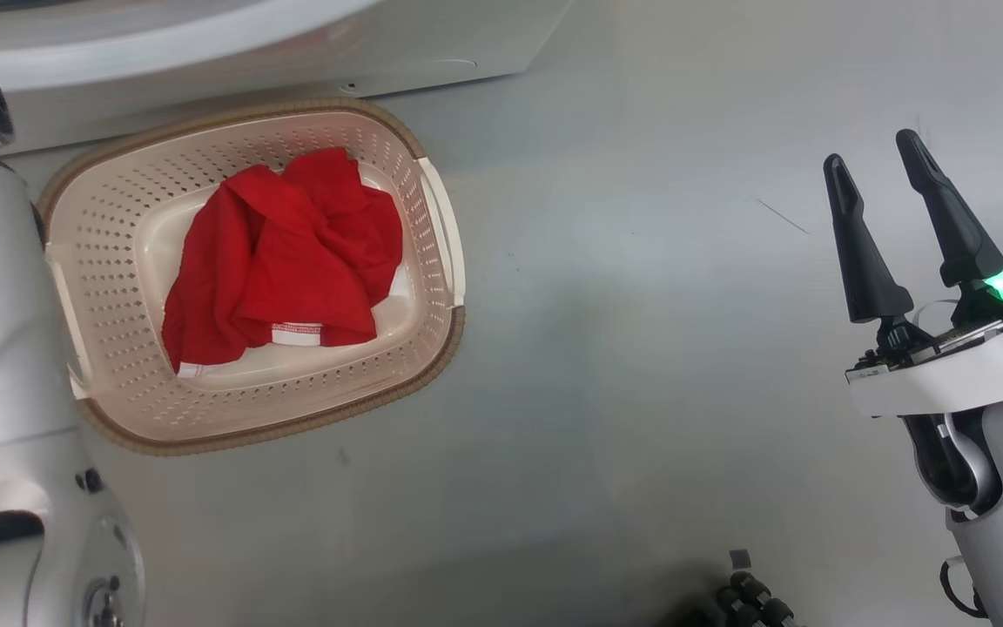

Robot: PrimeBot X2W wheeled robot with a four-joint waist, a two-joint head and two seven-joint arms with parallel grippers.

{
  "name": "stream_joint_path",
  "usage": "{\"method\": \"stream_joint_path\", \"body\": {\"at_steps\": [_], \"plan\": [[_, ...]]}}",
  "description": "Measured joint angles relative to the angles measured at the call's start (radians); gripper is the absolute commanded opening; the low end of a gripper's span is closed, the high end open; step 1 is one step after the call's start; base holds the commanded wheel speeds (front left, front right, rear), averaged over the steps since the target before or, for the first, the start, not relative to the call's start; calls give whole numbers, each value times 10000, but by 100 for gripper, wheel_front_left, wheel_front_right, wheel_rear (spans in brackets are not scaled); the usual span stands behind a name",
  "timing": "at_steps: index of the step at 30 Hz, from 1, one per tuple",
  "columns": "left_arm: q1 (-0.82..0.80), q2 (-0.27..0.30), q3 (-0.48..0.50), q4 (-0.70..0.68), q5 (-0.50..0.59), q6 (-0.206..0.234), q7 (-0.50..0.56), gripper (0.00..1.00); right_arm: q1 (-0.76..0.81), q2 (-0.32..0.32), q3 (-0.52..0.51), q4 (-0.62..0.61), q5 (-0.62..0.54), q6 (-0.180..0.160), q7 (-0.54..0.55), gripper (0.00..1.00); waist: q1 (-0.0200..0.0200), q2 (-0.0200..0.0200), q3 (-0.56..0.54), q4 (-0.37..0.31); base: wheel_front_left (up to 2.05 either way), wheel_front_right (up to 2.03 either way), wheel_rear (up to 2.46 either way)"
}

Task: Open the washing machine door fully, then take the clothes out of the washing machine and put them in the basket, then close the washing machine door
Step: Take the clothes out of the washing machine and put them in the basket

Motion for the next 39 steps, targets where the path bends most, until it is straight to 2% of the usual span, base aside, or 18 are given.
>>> {"method": "stream_joint_path", "body": {"at_steps": [2,9,15,23,39], "plan": [[317,-2,-82,-150,-226,0,-337,0,50,-2,-10,-4,-17,0,0,100,0,0,-139,93,0,0,0],[1483,4,-1043,-669,-1682,0,-337,0,378,-2,56,6,-132,0,0,100,0,0,-713,380,0,0,0],[2573,8,-1657,-1519,-2447,0,-337,0,627,15,63,59,-295,0,0,100,0,0,-1284,596,0,0,0],[3776,12,-2119,-3277,-2761,0,-336,0,1066,71,100,186,-485,0,0,100,0,0,-2061,858,0,0,0],[6451,48,-3162,-5563,-2957,0,-336,0,2093,458,339,499,-871,0,0,100,-1,0,-4010,1495,0,0,0]]}}
